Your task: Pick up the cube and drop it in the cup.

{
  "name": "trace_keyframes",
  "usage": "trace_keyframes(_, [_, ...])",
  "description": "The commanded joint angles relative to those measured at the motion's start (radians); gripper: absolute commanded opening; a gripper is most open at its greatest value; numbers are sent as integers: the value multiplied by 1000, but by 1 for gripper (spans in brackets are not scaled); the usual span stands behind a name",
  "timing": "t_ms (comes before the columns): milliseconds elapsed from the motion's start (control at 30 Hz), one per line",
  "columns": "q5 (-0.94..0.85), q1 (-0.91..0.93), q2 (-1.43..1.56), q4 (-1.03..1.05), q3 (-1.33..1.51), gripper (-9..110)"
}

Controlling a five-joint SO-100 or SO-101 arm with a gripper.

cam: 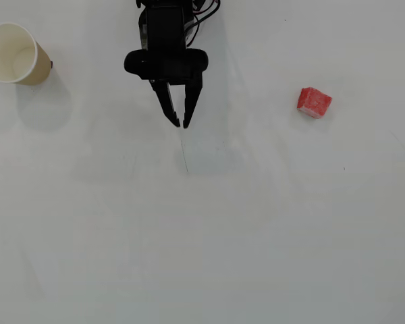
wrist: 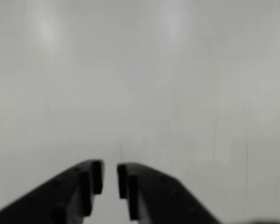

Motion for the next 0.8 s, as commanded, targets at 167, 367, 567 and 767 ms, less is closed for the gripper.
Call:
trace_keyframes(167, [-8, -35, 43, -87, 35, 0])
trace_keyframes(367, [-8, -140, 43, -97, 35, 0])
trace_keyframes(567, [-8, -258, 43, -97, 35, 0])
trace_keyframes(767, [-9, -370, 43, -97, 35, 0])
